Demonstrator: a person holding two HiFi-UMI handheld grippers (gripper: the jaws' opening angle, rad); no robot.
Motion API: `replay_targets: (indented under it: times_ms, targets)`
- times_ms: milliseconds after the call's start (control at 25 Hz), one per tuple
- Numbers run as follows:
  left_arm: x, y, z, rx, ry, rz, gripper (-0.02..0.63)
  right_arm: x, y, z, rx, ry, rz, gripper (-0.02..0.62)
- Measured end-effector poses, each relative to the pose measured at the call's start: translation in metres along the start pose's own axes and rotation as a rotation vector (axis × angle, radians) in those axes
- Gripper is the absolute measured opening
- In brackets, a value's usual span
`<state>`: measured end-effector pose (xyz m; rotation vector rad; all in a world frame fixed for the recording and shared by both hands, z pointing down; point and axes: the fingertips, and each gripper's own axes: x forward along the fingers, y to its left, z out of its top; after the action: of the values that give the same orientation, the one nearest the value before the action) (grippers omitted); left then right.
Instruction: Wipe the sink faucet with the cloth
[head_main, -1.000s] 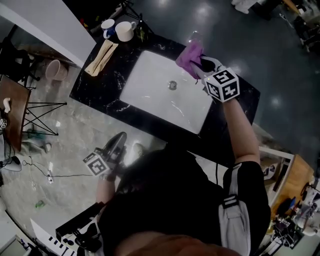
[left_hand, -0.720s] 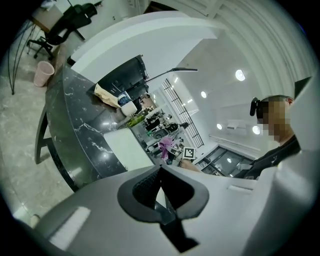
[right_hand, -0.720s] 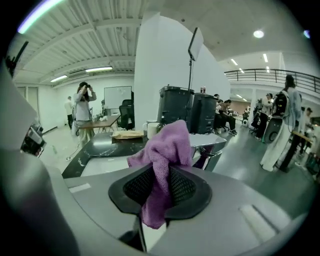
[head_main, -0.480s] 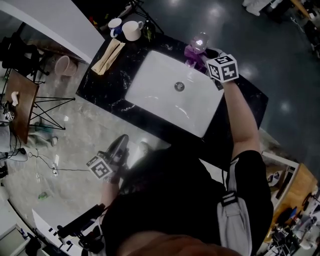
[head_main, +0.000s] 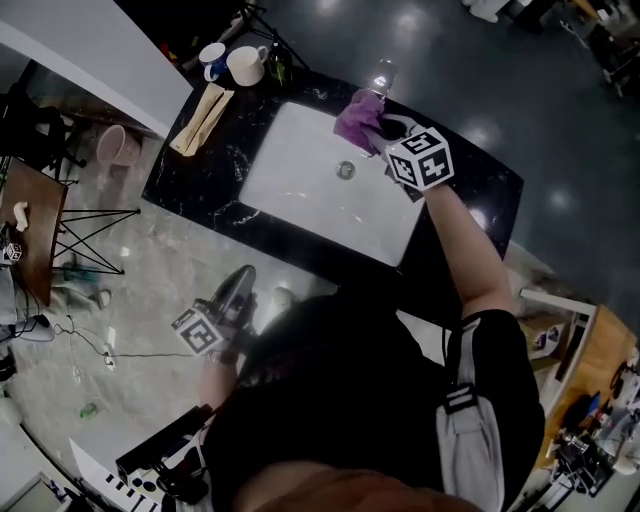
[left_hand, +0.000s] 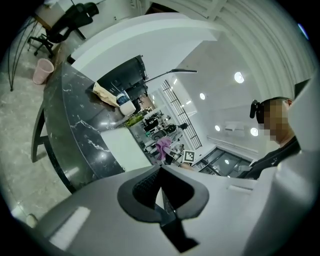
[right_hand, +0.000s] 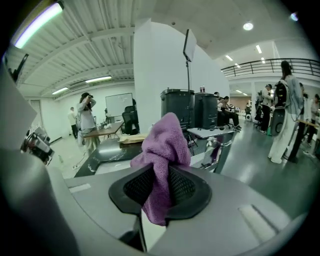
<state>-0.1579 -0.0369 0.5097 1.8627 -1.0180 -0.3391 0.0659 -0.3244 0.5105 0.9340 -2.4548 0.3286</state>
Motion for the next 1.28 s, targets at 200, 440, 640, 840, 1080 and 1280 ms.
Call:
replay_targets:
  times_ms: [200,440,640,840,1080,1280]
  targets:
    - [0.007,0.001,-0.004,0.002,0.028,-0.009,0.0,0.002,0.033,-0.04,-0.193,0.109,0.015,0.084]
    - [0.008,0.002,-0.013,-0.009,0.029,0.027,0.0,0.021,-0.009,-0.063,-0.28,0.181,-0.04,0.084]
    - [0.007,0.008,-0.019,-0.024,0.02,0.08,0.0,0.05,-0.06,-0.066,-0.257,0.188,-0.148,0.083]
    - [0.009,0.01,-0.023,-0.031,0.019,0.11,0.0,0.064,-0.085,-0.061,-0.097,0.166,-0.174,0.081]
    - [0.012,0.008,-0.024,-0.033,0.032,0.103,0.0,0.076,-0.084,-0.079,0.037,0.215,-0.174,0.081]
    - [0.013,0.007,-0.017,-0.013,0.045,0.074,0.0,0.057,-0.088,-0.078,0.115,0.185,-0.193,0.083]
